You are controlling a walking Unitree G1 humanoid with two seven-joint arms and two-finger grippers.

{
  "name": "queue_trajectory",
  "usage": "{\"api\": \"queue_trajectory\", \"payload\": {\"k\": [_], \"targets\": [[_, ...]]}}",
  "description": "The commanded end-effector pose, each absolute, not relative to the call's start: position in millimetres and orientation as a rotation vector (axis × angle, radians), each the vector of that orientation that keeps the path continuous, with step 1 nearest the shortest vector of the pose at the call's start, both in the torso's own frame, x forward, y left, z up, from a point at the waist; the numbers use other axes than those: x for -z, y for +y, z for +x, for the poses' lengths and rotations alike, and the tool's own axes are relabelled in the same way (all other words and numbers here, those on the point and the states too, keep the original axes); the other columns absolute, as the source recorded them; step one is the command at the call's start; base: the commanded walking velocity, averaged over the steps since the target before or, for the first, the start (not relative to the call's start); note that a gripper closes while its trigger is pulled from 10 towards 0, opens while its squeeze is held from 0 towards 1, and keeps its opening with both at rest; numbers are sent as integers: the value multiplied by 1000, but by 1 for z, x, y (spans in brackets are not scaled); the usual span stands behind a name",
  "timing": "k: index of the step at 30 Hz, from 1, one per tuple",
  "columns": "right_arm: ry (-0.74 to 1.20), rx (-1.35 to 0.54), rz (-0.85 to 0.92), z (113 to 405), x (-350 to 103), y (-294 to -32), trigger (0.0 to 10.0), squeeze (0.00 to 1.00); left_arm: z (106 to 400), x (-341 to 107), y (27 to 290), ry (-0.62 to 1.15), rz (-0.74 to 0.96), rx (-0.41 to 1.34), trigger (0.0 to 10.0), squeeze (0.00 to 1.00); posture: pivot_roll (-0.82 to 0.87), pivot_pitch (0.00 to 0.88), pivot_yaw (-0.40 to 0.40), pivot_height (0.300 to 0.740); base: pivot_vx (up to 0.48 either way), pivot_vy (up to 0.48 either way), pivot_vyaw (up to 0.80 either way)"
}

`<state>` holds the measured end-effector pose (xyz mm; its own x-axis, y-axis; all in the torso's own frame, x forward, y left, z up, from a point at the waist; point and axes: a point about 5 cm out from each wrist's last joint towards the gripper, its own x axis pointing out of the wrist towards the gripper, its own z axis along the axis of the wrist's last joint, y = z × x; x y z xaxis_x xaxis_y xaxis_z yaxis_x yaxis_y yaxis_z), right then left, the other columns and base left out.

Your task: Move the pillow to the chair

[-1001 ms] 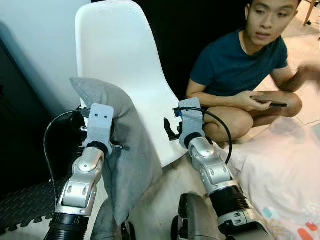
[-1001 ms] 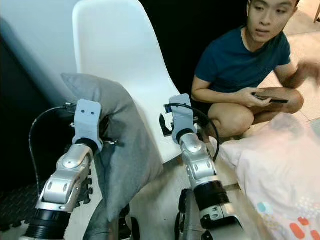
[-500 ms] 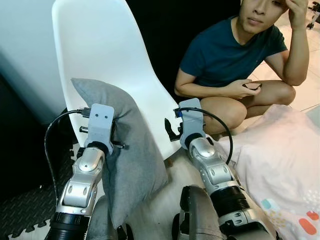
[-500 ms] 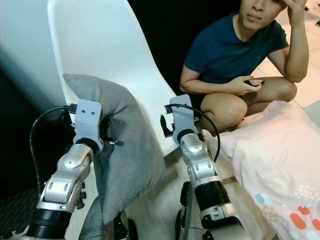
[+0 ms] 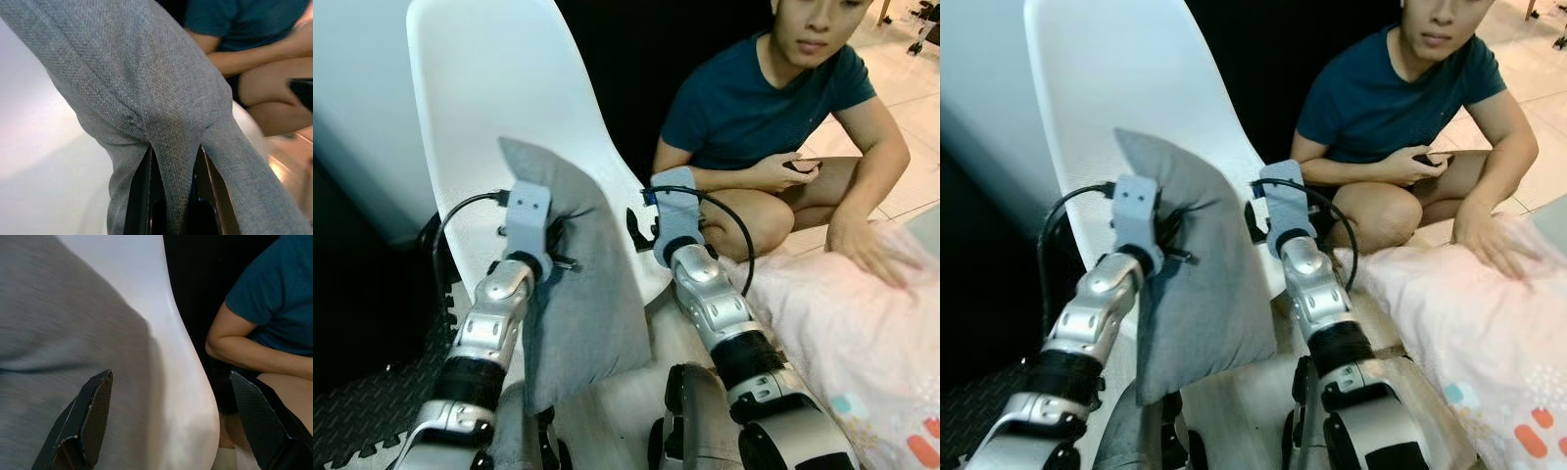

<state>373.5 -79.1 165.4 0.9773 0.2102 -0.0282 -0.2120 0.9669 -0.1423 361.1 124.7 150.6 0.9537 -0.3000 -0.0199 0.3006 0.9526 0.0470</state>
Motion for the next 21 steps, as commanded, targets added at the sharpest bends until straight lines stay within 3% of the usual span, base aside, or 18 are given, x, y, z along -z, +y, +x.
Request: {"api": "queue_trajectory", "payload": {"k": [1, 10, 12, 15, 21], "targets": [[20, -207, -131, 374, -163, -80, 10000, 0, 365, -154, 121, -17, 64, 337, 10000, 0, 30, 182, -45, 587, 0, 0, 0], [12, -211, -134, 371, -162, -81, 10000, 0, 375, -157, 105, -19, 0, 487, 10000, 0, 9, 183, -37, 587, 0, 0, 0], [16, -199, -140, 370, -158, -87, 10000, 0, 380, -158, 107, -16, 89, 473, 10000, 0, 1, 184, -33, 587, 0, 0, 0], [11, -205, -137, 368, -155, -90, 10000, 0, 386, -154, 130, 10, 198, 377, 10000, 0, 4, 180, -38, 587, 0, 0, 0], [-8, -260, -121, 361, -155, -87, 10000, 0, 380, -133, 158, 75, 381, 369, 10000, 0, 6, 174, -44, 587, 0, 0, 0]]}}
